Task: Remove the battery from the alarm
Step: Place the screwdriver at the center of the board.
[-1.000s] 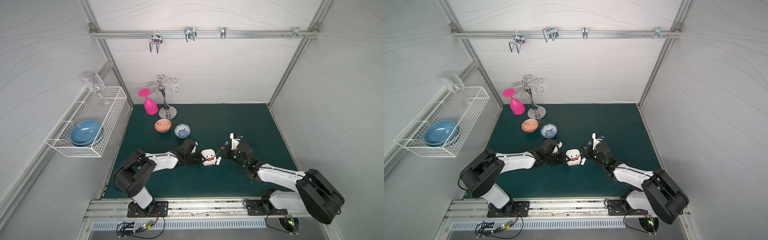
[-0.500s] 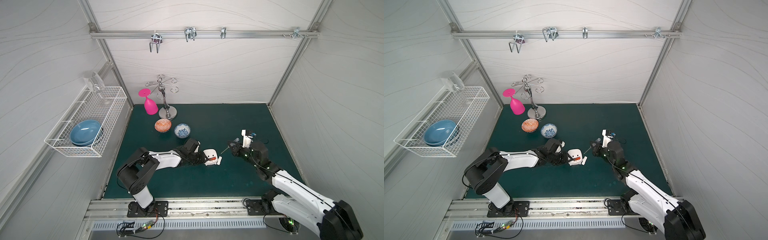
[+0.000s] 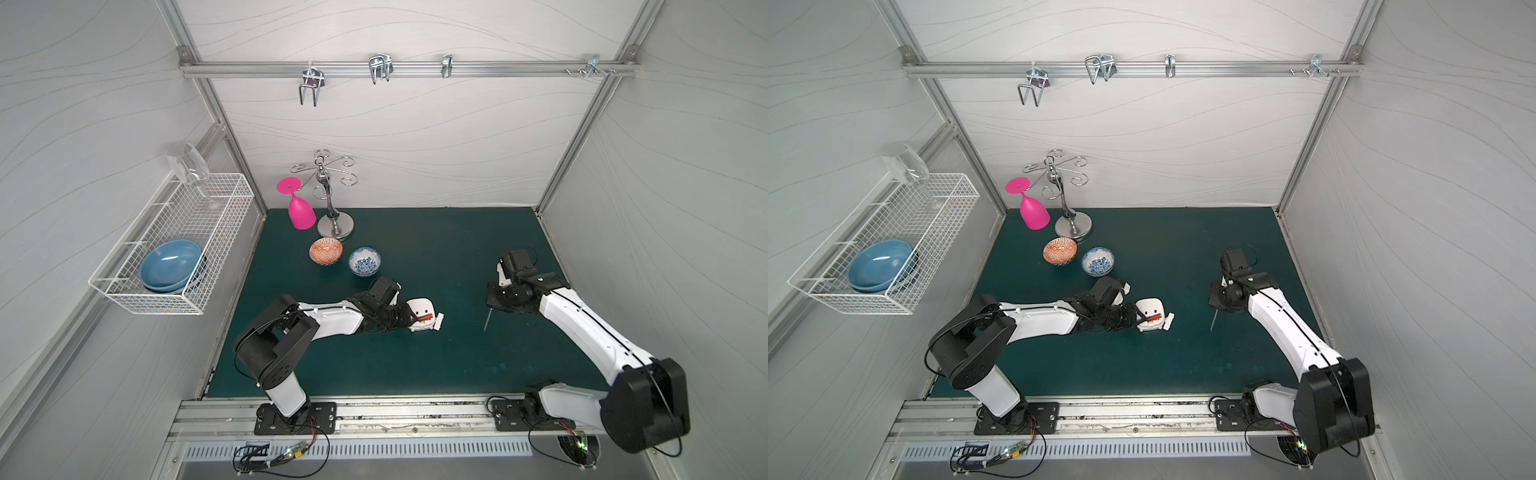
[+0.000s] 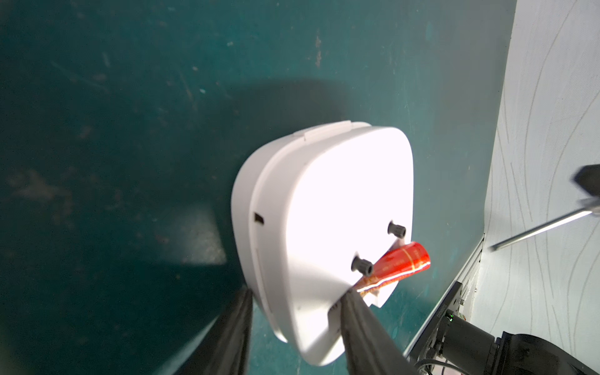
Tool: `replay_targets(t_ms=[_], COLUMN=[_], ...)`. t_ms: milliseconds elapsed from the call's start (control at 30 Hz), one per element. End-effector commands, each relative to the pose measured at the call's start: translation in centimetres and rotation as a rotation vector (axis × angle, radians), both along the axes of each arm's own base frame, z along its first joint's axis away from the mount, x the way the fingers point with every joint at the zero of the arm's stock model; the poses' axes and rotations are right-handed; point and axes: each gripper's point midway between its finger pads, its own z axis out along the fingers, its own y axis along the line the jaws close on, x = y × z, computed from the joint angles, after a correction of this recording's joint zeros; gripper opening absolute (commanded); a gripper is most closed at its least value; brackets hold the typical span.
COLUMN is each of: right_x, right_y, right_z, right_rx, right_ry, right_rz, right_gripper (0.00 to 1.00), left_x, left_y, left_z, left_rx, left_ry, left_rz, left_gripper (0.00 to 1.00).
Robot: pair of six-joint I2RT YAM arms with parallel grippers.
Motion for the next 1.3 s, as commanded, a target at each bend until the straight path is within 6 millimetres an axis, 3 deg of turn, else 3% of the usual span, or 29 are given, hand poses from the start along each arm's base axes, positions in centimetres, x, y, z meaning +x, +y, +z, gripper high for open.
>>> replay_targets(t_ms=[0, 200, 467, 767, 1067, 1267], right_x=[-0.6, 1.3, 3.3, 3.5, 3.2, 3.6], right_y=[-1.1, -0.5, 0.2, 0.6, 1.0, 1.3], right_z=[-1.4, -3.7, -7.2, -9.3, -9.4, -6.9], right_rx=[-0.095, -0.125, -0.146, -0.157, -0.161, -0.178], right_ry=[0.119, 0.197, 0.258, 0.305, 0.304, 0.239], right_rz=[0.052, 0.089, 0.113, 0.140, 0.167, 0.196], right_gripper=[0.00, 0.00, 0.11, 0.23, 0.34, 0.41], left_x=[-2.4, -2.4, -2.5, -2.4, -2.5, -2.5], left_y=[2.6, 2.5, 2.5, 2.4, 2.5, 2.5], left_z=[-3.8, -3.7, -3.7, -3.6, -3.6, -3.5], left_rx=[0.158, 0.158, 0.163, 0.158, 0.159, 0.158], left_ry=[0.103, 0.100, 0.098, 0.095, 0.094, 0.094], left_rz=[-0.006, -0.011, -0.014, -0.012, -0.009, -0.009], left_gripper=[0.49, 0.48, 0.49, 0.49, 0.49, 0.49])
